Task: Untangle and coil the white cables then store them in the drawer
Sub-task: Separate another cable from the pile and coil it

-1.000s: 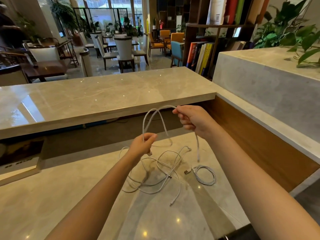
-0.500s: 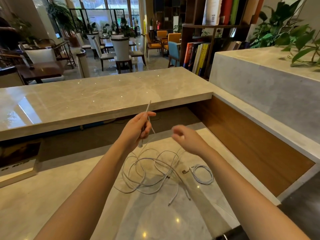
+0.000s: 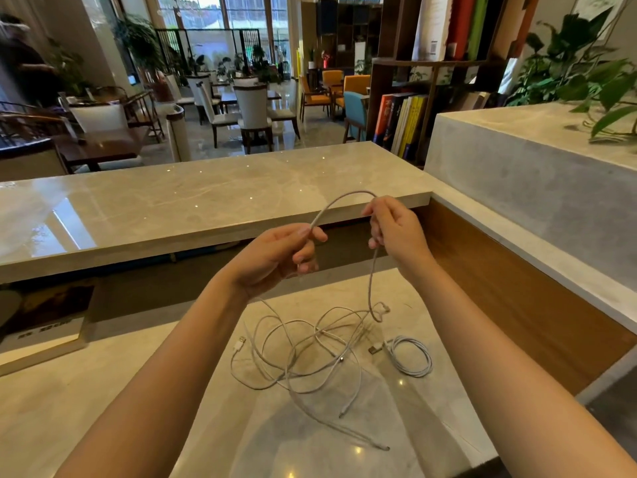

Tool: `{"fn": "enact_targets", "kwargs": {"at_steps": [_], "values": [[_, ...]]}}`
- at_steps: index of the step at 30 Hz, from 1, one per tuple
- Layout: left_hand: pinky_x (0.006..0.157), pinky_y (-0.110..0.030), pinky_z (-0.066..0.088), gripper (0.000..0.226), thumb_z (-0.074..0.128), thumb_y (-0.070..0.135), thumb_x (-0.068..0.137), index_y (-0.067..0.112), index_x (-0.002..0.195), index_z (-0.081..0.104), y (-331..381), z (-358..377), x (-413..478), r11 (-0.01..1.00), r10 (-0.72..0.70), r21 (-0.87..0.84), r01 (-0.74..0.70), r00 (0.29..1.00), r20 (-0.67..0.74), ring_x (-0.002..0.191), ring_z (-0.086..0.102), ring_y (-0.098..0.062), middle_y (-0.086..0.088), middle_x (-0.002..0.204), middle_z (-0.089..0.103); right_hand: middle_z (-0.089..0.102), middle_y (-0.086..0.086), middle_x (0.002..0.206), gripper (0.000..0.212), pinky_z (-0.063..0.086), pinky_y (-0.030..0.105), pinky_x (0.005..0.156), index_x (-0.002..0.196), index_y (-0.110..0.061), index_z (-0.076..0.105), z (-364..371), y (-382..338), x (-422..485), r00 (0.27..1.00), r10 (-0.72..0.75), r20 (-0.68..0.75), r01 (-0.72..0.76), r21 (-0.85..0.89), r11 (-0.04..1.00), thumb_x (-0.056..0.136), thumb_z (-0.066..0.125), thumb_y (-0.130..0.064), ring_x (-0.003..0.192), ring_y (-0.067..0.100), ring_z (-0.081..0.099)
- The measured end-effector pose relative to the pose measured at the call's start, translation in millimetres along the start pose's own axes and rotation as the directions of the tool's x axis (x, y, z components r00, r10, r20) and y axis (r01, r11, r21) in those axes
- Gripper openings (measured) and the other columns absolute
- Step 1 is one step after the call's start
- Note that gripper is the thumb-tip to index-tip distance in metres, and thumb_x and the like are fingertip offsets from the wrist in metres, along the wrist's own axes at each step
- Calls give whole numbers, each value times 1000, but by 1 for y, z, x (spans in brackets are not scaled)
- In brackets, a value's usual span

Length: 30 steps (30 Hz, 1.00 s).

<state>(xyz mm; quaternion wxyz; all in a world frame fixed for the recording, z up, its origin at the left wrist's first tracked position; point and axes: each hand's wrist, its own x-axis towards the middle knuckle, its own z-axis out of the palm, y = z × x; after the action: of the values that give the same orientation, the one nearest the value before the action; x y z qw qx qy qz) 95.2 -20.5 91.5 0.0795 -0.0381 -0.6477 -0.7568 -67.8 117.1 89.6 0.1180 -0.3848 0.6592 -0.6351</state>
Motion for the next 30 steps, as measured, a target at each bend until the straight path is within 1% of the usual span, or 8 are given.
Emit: {"fn": "enact_targets", "kwargs": {"at_steps": [4, 9, 11, 13, 15, 18, 24, 30], "values": [[50, -20, 45, 30, 39, 28, 94, 11, 112, 55, 7, 20, 14, 964, 98, -255, -82, 994, 51, 44, 41, -5, 7, 55, 43, 41, -1, 57, 31, 33, 21, 43, 84, -13, 61, -7, 8, -4, 995, 97, 4, -97, 60, 993, 100, 39, -29, 47, 7, 36], [42, -14, 28, 36, 29, 29, 99, 19, 129, 47, 38, 40, 40, 952, 220, -190, -239, 968, -116, 45, 33, -3, 8, 54, 40, 48, 2, 60, 32, 43, 20, 46, 80, -9, 60, 9, 50, -41, 981, 193, 11, -193, 126, 973, 100, 40, -25, 51, 12, 45], [47, -16, 30, 34, 29, 27, 100, 23, 130, 46, 48, 43, 48, 956, 279, -36, -291, 941, -191, 49, 36, -4, 8, 57, 45, 49, 2, 61, 31, 46, 23, 48, 82, -10, 60, 22, 62, -60, 950, 293, 113, -305, 116, 945, 100, 38, -23, 52, 13, 45], [54, -16, 39, 34, 33, 24, 100, 26, 131, 45, 50, 45, 52, 901, 312, 370, -224, 929, -198, 56, 45, -5, 8, 64, 52, 47, 0, 57, 31, 41, 27, 48, 82, -12, 62, 30, 60, -70, 939, 284, 195, -288, -10, 958, 99, 39, -22, 51, 13, 42], [65, -17, 48, 35, 38, 21, 99, 25, 132, 46, 40, 45, 53, 650, 250, 756, -79, 961, -115, 63, 53, -2, 6, 70, 56, 50, -2, 57, 30, 36, 29, 52, 81, -17, 66, 28, 40, -69, 948, 184, 259, -116, -257, 959, 98, 42, -25, 53, 14, 44], [68, -11, 45, 30, 42, 21, 97, 23, 124, 55, 19, 43, 51, 413, 85, 911, -23, 996, -13, 65, 56, 6, 8, 76, 60, 60, -3, 69, 23, 40, 31, 59, 87, -17, 69, 10, -4, -59, 942, 34, 334, 150, -508, 848, 94, 51, -31, 62, 12, 52], [53, -17, 45, 30, 35, 27, 99, 13, 94, 61, 18, 33, 39, 681, -89, 724, 114, 993, -73, 51, 50, -7, 2, 63, 52, 68, -12, 82, 9, 51, 17, 71, 91, -25, 71, -34, -63, -40, 965, -106, 238, 193, -381, 904, 86, 64, -25, 81, 2, 62], [55, -18, 49, 30, 31, 21, 101, 9, 98, 58, 25, 23, 44, 918, 111, 396, 14, 950, -291, 57, 55, -9, 0, 66, 51, 67, -16, 80, 9, 48, 7, 67, 87, -29, 71, -40, -65, -37, 941, -65, 331, 187, -350, 918, 84, 67, -22, 81, -6, 61]]}}
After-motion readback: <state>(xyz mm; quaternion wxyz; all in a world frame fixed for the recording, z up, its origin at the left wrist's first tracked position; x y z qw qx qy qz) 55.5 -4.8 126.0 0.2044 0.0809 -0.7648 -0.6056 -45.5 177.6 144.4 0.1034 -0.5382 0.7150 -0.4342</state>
